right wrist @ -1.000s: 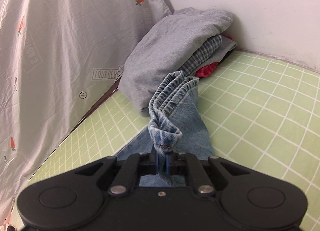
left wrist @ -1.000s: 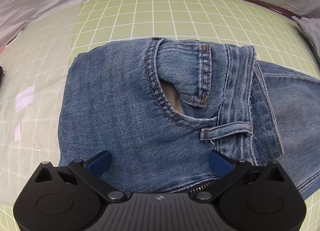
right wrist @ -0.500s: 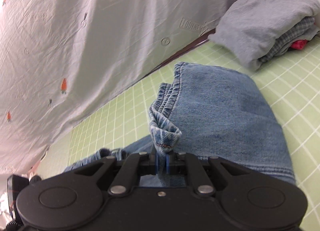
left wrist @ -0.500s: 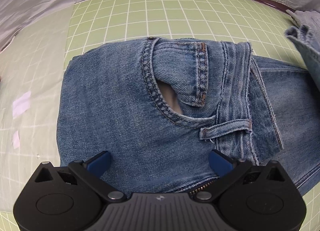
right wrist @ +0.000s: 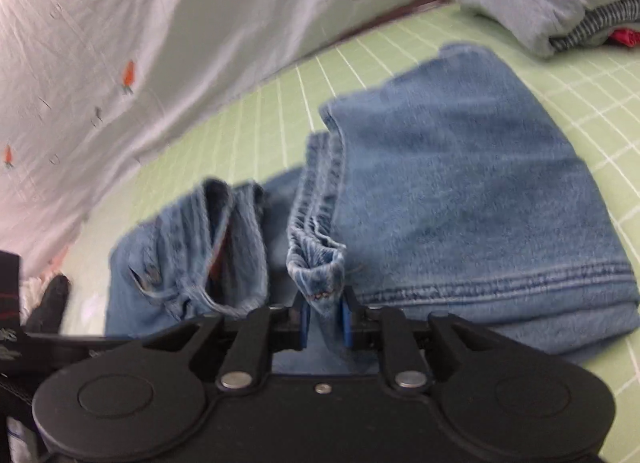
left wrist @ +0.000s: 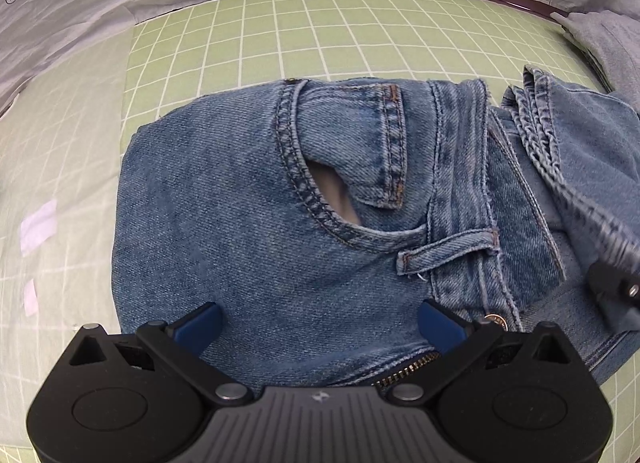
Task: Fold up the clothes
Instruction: 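Carry the cuff with the right gripper over onto the folded waistband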
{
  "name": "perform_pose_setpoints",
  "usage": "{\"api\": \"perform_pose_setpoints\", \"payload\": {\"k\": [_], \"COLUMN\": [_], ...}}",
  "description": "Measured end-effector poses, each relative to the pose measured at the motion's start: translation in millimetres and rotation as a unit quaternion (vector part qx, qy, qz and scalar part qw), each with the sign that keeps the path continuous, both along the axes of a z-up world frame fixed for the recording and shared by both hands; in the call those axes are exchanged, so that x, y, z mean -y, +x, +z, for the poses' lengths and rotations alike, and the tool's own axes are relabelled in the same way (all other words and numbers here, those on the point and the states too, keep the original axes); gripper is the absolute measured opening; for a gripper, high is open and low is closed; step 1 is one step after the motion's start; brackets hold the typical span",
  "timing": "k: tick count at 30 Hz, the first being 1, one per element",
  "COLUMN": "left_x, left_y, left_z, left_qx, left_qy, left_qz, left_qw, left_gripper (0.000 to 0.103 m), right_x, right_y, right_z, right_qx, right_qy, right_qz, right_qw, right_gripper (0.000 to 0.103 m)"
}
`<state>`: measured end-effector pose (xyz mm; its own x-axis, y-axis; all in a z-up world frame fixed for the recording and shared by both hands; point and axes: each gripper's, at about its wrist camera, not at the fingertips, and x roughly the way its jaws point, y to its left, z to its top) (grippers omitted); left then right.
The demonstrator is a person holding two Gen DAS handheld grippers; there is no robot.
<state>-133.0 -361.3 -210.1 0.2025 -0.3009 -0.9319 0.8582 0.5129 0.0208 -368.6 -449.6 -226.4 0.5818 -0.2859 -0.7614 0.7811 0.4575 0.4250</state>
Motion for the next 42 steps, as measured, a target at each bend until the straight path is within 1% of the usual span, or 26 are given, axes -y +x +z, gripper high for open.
{"api": "perform_pose_setpoints", "payload": {"k": [1, 2, 3, 4, 5, 7, 9, 10, 11, 12, 13, 14, 15, 17, 18, 20, 23, 24, 25, 27, 28, 29, 31, 32, 38, 42], "left_x": [-1.6, -3.1, -4.7, -5.4, -5.9, -11.5, -19.8, -22.4, -24.8, -22.9, -19.7, -19.2, -19.5, -24.3, -27.0, -30.2, -26.7, -25.8, -25.0, -24.0, -23.8, -23.5, -23.7, -23.8, -26.3, -28.1], "left_y": [-0.8, -1.6, -2.4, -1.4, 0.1, 1.7, 1.8, 3.2, 5.1, 11.2, 18.5, 27.0, 35.9, 51.0, 56.2, 60.7, 57.7, 57.2, 56.8, 58.3, 59.5, 60.7, 61.6, 62.0, 59.6, 58.3], "left_z": [-0.3, -0.7, -1.0, 0.8, 3.2, 13.7, 30.8, 36.9, 42.2, 43.2, 42.9, 39.5, 35.1, 27.5, 24.2, 19.3, 11.2, 9.7, 8.6, 6.3, 4.6, 2.9, 0.4, -0.7, -6.7, -6.5], "left_qx": [-0.001, -0.001, -0.002, -0.004, -0.006, -0.001, 0.026, 0.043, 0.061, 0.074, 0.085, 0.085, 0.082, 0.051, 0.033, 0.013, 0.015, 0.016, 0.017, 0.012, 0.009, 0.007, 0.008, 0.009, 0.013, 0.013], "left_qy": [0.0, 0.0, 0.0, 0.004, 0.01, 0.008, -0.014, -0.022, -0.028, -0.027, -0.022, -0.014, -0.004, -0.004, -0.008, -0.011, -0.005, -0.004, -0.003, -0.002, -0.003, -0.003, -0.004, -0.005, -0.009, -0.009], "left_qz": [0.0, 0.0, 0.0, 0.0, 0.0, 0.011, 0.007, 0.005, 0.003, 0.009, 0.017, 0.029, 0.041, 0.053, 0.058, 0.063, 0.05, 0.048, 0.048, 0.05, 0.051, 0.053, 0.053, 0.053, 0.053, 0.052], "left_qw": [1.0, 1.0, 1.0, 1.0, 0.9999, 0.9999, 0.9995, 0.9988, 0.9977, 0.9969, 0.996, 0.9959, 0.9958, 0.9973, 0.9977, 0.9978, 0.9986, 0.9987, 0.9987, 0.9987, 0.9986, 0.9986, 0.9986, 0.9985, 0.9985, 0.9985], "left_gripper": [0.103, 0.103, 0.103, 0.103, 0.103, 0.103, 0.103, 0.103, 0.103, 0.103, 0.103, 0.103, 0.103, 0.103, 0.103, 0.103, 0.103, 0.103, 0.103, 0.103, 0.103, 0.103, 0.103, 0.103, 0.103, 0.103], "right_x": [0.1, -0.5, -1.5, -2.5, -2.3, -2.0, -0.3, 2.5, 5.5, 10.9, 16.3, 21.6, 27.0, 37.4, 39.2, 40.6, 37.0, 34.4, 32.6, 32.4, 33.3, 35.2, 39.1, 39.8, 44.2, 40.0], "right_y": [-3.5, -6.6, -7.3, -7.9, -8.7, -10.2, -9.0, -3.0, 3.4, 13.5, 23.7, 33.9, 44.1, 64.5, 75.1, 93.3, 106.6, 106.0, 104.3, 97.1, 93.3, 89.5, 83.4, 81.8, 72.1, 66.6], "right_z": [-3.9, -0.5, 6.3, 13.2, 20.9, 36.3, 51.5, 54.9, 57.6, 52.2, 46.8, 41.4, 36.0, 25.1, 18.5, 6.1, -6.2, -7.2, -7.7, -7.6, -7.3, -6.6, -5.7, -5.2, -2.2, 9.2], "right_qx": [0.005, 0.013, 0.014, 0.015, 0.023, 0.038, 0.054, 0.044, 0.035, 0.025, 0.014, 0.004, -0.007, -0.028, -0.046, -0.09, -0.149, -0.155, -0.156, -0.145, -0.138, -0.133, -0.125, -0.119, -0.084, -0.038], "right_qy": [0.007, 0.004, -0.009, -0.022, -0.038, -0.07, -0.108, -0.124, -0.138, -0.134, -0.131, -0.128, -0.124, -0.117, -0.117, -0.122, -0.148, -0.158, -0.163, -0.163, -0.161, -0.157, -0.149, -0.143, -0.112, -0.105], "right_qz": [-0.004, -0.007, -0.006, -0.005, -0.004, -0.004, -0.004, -0.002, 0.001, 0.009, 0.017, 0.024, 0.032, 0.048, 0.054, 0.068, 0.085, 0.088, 0.088, 0.08, 0.074, 0.066, 0.054, 0.05, 0.026, 0.027], "right_qw": [1.0, 1.0, 1.0, 1.0, 0.999, 0.997, 0.993, 0.991, 0.99, 0.991, 0.991, 0.992, 0.992, 0.992, 0.991, 0.986, 0.974, 0.971, 0.97, 0.973, 0.975, 0.976, 0.98, 0.981, 0.99, 0.993], "right_gripper": [0.02, 0.03, 0.037, 0.048, 0.049, 0.05, 0.053, 0.056, 0.056, 0.056, 0.053, 0.051, 0.051, 0.05, 0.05, 0.053, 0.053, 0.052, 0.05, 0.048, 0.041, 0.032, 0.023, 0.021, 0.02, 0.02]}}
